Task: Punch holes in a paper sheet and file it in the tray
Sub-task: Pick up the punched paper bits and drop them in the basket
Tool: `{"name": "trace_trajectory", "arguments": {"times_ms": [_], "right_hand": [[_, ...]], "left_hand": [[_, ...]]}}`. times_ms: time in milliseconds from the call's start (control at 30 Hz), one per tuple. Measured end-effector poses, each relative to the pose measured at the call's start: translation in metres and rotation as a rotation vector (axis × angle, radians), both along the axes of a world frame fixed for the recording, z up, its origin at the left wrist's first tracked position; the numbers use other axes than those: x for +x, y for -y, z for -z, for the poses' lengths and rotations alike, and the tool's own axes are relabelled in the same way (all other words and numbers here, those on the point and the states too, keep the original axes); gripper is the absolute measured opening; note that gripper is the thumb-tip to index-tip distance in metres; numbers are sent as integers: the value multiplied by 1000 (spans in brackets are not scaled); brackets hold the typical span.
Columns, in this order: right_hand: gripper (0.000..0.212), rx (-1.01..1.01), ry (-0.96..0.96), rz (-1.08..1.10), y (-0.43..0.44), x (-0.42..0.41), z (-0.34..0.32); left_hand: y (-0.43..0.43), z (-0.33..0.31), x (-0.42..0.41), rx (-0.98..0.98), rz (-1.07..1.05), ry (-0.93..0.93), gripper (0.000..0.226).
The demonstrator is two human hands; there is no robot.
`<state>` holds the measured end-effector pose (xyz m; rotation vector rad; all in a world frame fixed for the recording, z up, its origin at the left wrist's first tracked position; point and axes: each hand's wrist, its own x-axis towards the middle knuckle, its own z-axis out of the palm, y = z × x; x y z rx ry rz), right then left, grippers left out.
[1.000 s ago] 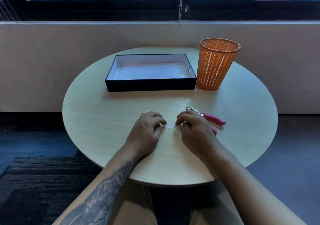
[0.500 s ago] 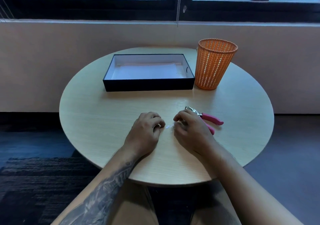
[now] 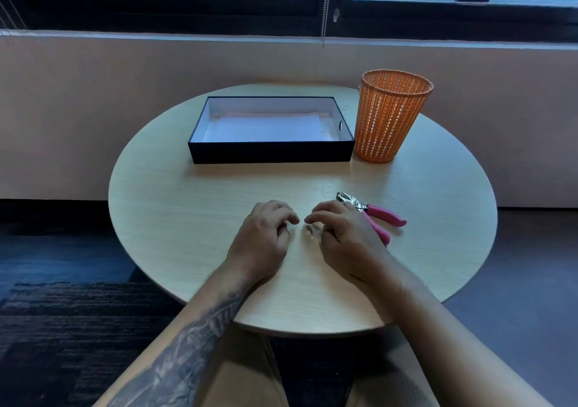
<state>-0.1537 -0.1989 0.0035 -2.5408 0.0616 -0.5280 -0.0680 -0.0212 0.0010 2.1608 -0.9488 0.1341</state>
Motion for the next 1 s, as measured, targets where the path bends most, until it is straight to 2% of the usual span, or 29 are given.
{"name": "trace_trajectory", "arguments": {"times_ms": [100,367,533,733,900,1000], "right_hand": [[32,-40,-17,-8,0,-2,-2],[27,238,104,105,-2,-3,0],[29,92,66,40,-2,-3,-1],[31,263,91,113,-1,-2,3],[12,134,19,-1,2,-4,-5],[13,11,-102,-54,4,-5,-10]], "left_hand": [[0,2,1,24,6,9,25],[0,-2,-2,40,49,35,25],[-2,-1,-2,122,131,70,29],[-1,0,-1,-28,65,4,30],[1,2,2,16,-9,59,24],[3,2,2,67,-69,87,21]]}}
